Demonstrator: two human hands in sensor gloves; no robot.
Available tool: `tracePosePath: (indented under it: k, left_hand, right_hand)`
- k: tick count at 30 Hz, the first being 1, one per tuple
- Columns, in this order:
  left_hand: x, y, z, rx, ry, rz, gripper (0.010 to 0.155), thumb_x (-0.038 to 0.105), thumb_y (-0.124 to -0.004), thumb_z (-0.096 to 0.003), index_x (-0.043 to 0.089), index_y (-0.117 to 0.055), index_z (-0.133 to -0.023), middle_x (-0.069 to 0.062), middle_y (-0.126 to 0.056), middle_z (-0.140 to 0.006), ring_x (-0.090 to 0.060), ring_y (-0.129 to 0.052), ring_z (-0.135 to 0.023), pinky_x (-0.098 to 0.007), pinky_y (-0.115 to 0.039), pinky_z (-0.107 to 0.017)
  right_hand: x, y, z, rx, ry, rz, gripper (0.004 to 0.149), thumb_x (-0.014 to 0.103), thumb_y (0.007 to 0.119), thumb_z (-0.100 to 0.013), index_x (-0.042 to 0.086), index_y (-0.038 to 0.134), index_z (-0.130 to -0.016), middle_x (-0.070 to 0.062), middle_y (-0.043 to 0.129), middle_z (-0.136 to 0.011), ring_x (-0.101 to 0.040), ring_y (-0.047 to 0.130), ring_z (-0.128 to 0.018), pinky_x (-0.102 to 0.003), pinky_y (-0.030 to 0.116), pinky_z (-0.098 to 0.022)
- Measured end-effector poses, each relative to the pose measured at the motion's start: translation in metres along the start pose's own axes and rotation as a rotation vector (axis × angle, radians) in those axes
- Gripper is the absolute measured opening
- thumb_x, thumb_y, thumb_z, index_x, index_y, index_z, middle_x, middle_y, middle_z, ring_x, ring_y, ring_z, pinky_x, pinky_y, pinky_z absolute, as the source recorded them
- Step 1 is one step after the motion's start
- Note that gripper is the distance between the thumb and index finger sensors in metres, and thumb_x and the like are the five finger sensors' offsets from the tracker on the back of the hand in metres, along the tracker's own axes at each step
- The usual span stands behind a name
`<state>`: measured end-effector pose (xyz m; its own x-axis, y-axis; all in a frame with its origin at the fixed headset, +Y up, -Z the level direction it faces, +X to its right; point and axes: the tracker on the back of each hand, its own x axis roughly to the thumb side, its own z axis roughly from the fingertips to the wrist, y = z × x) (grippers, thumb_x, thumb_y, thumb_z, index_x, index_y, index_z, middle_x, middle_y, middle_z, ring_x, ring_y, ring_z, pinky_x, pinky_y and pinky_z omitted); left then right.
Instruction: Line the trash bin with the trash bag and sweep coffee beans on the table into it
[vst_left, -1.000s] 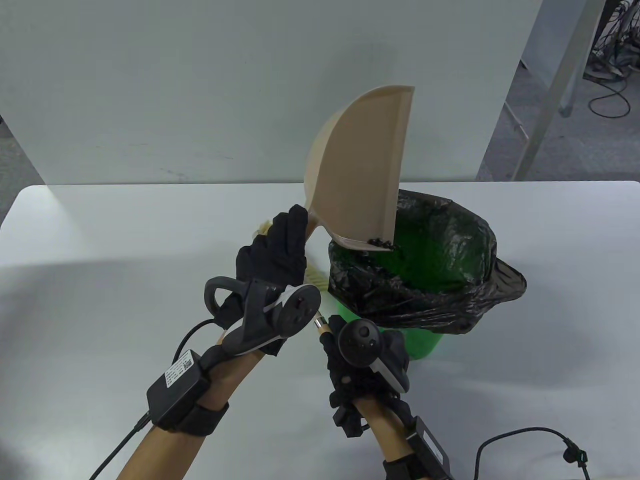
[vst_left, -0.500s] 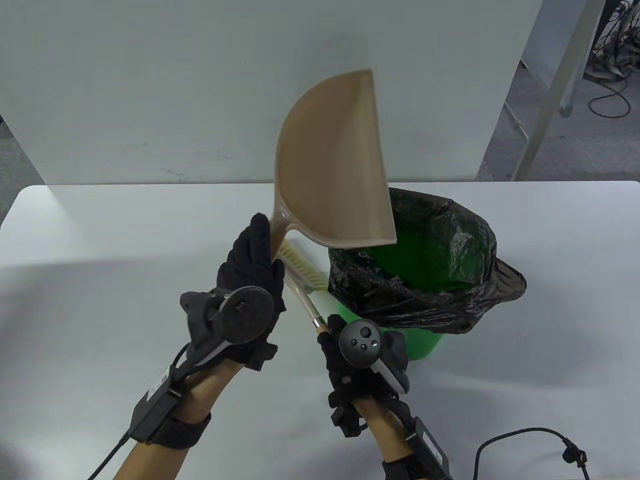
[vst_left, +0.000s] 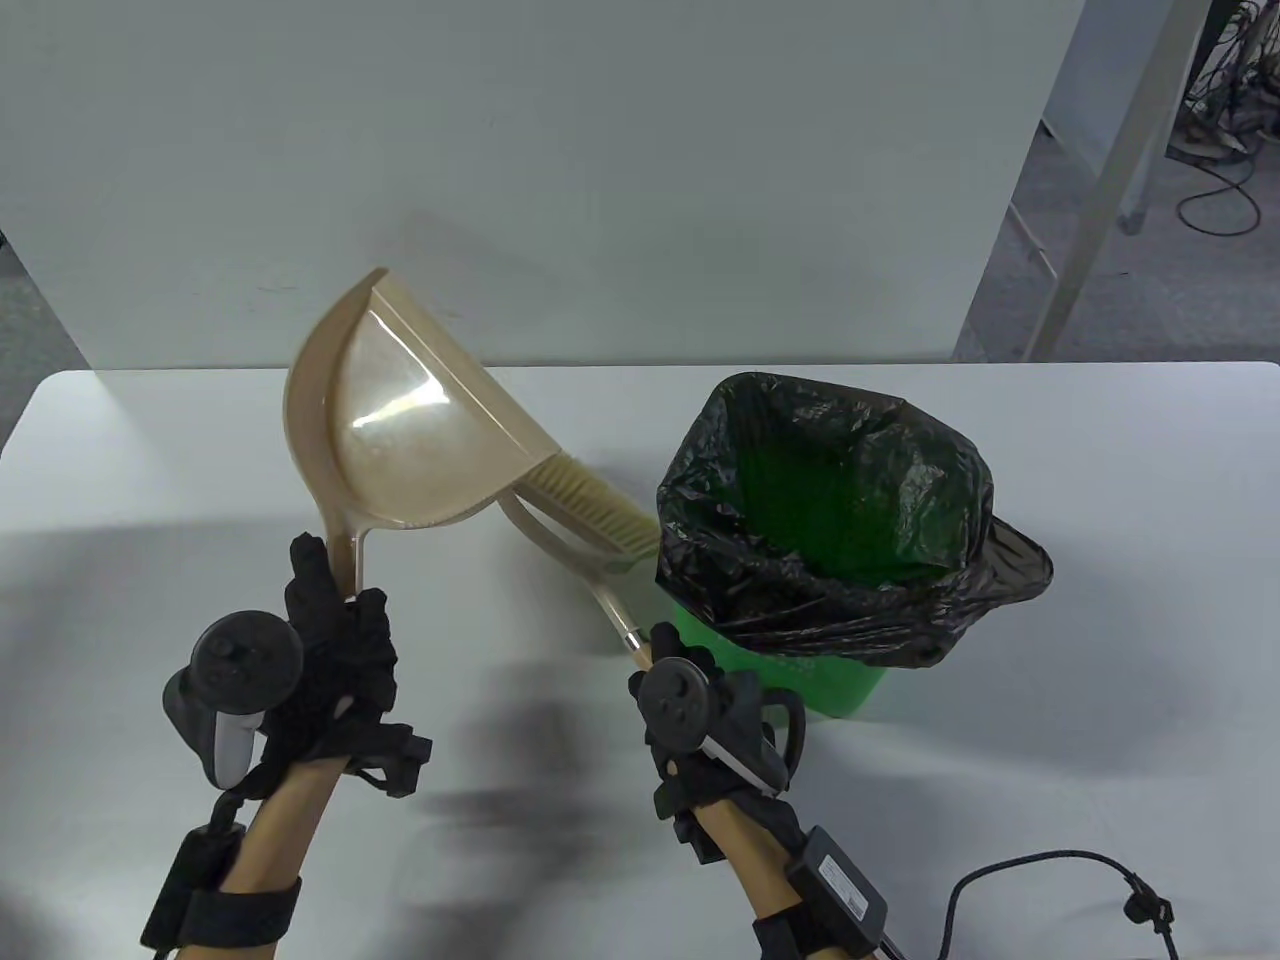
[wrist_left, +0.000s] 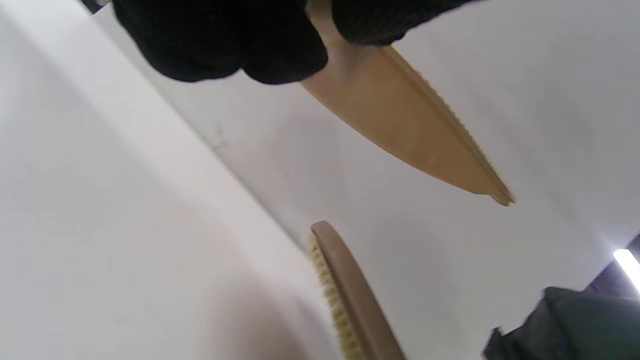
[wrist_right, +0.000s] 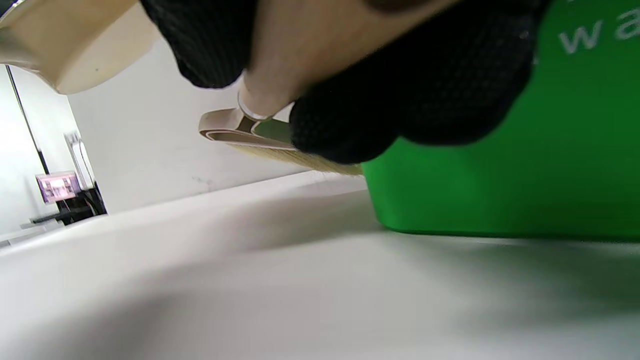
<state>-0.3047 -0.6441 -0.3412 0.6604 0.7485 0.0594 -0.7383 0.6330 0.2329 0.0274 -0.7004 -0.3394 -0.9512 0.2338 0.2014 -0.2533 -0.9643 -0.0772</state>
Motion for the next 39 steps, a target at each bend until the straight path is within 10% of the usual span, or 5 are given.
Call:
tracePosePath:
  k: [39]
  left_hand:
    - [-0.047,-0.02,-0.007,-0.083,0.173,-0.117,0.076,0.023,-0.065,-0.0632,-0.007,-0.016,-0.113,-0.034,-0.043,-0.113,-0.03,-0.086,-0.073,-0.057,-0.081,-0.054]
  right_hand:
    - [0.016,0.05,-0.009,0.277,-0.011,0.358,0.059,0.032,0.066,-0.061,-0.002,0.053,-0.107,-0.021,0.08,-0.09,-0.035,0.093,-0.066,-0.061,0.077,-0.053]
